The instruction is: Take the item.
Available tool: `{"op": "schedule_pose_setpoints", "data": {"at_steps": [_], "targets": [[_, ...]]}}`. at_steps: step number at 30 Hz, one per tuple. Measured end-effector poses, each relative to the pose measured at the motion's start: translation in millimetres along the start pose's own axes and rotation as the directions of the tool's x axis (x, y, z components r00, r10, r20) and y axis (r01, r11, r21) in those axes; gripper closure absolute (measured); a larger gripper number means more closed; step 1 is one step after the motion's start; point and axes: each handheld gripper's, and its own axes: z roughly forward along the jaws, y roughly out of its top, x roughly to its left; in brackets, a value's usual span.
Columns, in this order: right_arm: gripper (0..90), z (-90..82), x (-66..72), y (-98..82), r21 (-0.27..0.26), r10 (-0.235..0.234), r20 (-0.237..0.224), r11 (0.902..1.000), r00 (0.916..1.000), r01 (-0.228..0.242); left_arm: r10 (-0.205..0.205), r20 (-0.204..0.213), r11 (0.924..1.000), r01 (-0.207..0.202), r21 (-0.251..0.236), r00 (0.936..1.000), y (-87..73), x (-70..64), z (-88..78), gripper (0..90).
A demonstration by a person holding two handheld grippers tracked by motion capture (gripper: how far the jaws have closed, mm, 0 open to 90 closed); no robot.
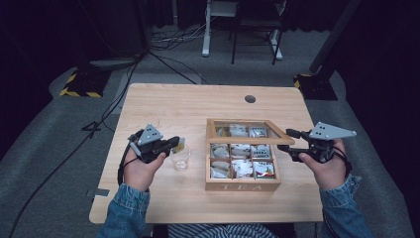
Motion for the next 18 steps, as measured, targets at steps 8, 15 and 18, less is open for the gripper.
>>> {"op": "schedule_pose_setpoints", "data": {"at_steps": [8,15,18], "targets": [[40.3,0.7,0.2,-0.4,0.003,0.000,0.002,1.0000,1.0000,0.000,-0.006,0.003,0.9989,0.005,0.047,1.0000,-5.0,1.3,9.4,89.9],[40.3,0.8,0.2,-0.4,0.003,0.000,0.002,1.0000,1.0000,0.000,-0.005,0.002,0.9966,0.005,0.082,1.0000,-9.1,2.6,15.5,89.9],[40.3,0.8,0.3,-0.4,0.003,0.000,0.002,1.0000,1.0000,0.000,-0.006,0.003,0.9957,0.005,0.093,1.0000,-10.8,2.8,17.9,89.9]]}}
